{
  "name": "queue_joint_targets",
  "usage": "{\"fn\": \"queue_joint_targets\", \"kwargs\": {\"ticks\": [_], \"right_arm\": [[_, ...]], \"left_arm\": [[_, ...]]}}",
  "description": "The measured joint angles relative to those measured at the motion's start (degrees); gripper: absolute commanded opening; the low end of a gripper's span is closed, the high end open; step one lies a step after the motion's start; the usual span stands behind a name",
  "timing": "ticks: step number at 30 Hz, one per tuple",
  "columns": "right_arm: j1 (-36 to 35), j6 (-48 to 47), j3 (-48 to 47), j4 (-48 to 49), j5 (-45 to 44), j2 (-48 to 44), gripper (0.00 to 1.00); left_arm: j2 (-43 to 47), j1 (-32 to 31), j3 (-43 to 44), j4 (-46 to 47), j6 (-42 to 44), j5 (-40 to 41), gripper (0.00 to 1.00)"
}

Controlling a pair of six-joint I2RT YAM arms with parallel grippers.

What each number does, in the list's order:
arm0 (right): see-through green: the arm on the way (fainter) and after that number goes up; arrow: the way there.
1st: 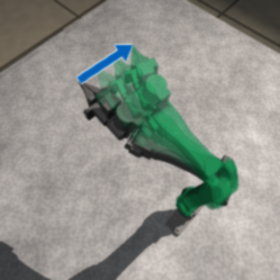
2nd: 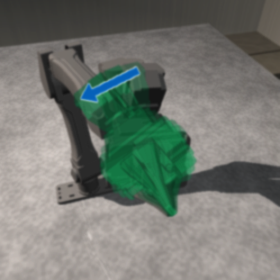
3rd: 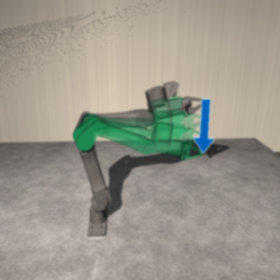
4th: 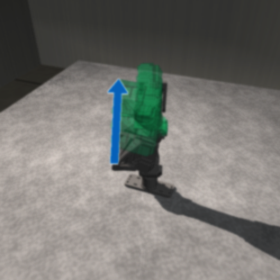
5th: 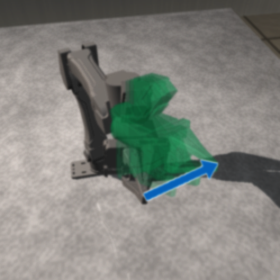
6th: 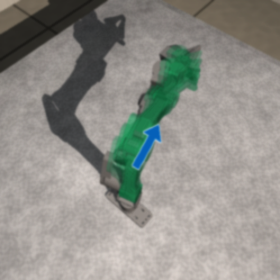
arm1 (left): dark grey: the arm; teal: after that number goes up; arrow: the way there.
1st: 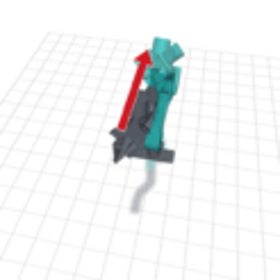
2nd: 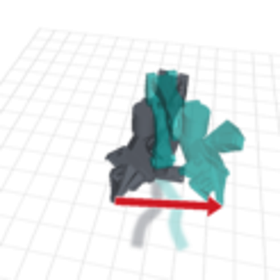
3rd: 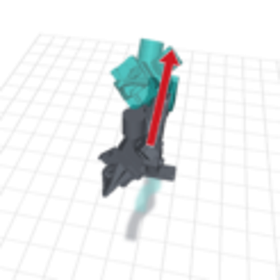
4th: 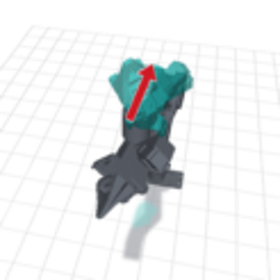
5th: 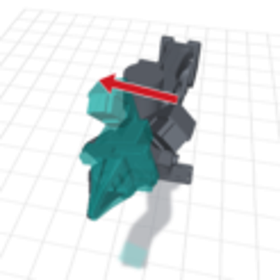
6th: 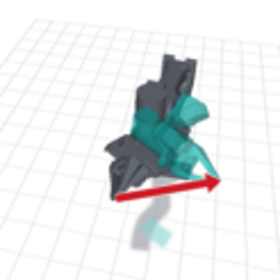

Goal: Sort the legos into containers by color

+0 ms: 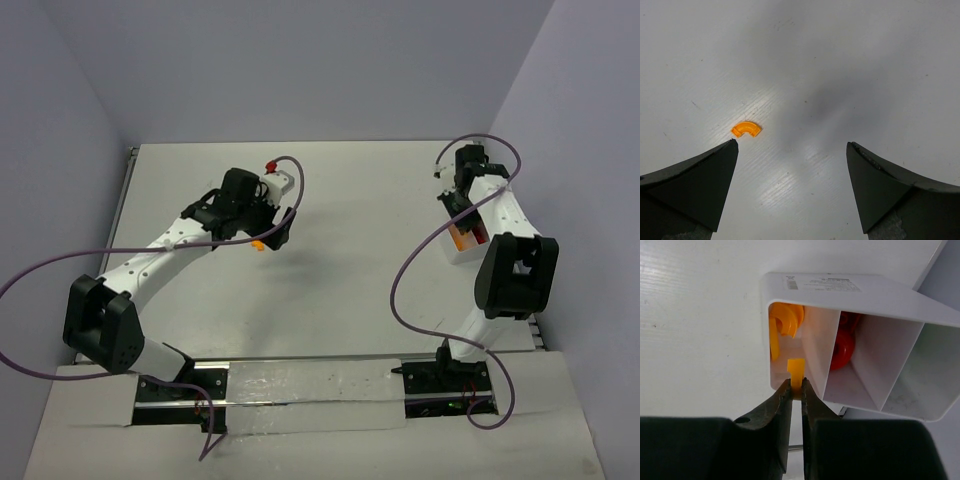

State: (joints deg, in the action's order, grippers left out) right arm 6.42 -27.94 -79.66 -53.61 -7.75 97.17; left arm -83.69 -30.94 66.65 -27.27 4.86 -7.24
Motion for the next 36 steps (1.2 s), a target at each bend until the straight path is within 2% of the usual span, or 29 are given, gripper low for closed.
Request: {"fn": "queue_joint_targets", "kwargs": {"ticks": [4,11,15,16,17,23,29,36], "right_arm": [[0.0,0.2,-0.6,0.0,-0.6,1.1,0.43],[0.0,0.7,-1.4,-0.5,-0.9,1.3,0.57],[-0.1,1.8,-5.0,-3.6,1.3,1.3,0.81],[-0.3,2.3,-6.2,-4.2,2.2,1.3,0.84],[-0.5,2.8,-7.4,-4.7,3.1,1.2,0.92],[-3.8,5.0,-9.0,-5.6,8.4,-0.5,0.99],[-7.2,7.2,-8.8,-5.7,12.3,-0.5,1.00],[-8.7,8.6,-8.8,-5.7,13.9,-0.5,1.00]], "left_arm": [[-0.7,1.5,0.4,-0.4,-0.3,0.1,0.99],[-1.5,5.4,0.9,-1.0,-1.4,1.0,0.99],[-2.6,6.8,0.9,-1.0,-2.1,3.5,0.99],[-3.3,7.1,0.9,-1.0,-2.4,4.1,0.99],[-4.0,7.1,0.9,-1.0,-2.6,4.6,0.99],[-9.2,7.4,0.9,-1.0,-2.3,7.4,0.99],[-13.2,7.7,0.7,-0.7,2.5,7.3,0.99],[-16.9,7.7,0.5,0.0,6.6,4.6,0.90]]}}
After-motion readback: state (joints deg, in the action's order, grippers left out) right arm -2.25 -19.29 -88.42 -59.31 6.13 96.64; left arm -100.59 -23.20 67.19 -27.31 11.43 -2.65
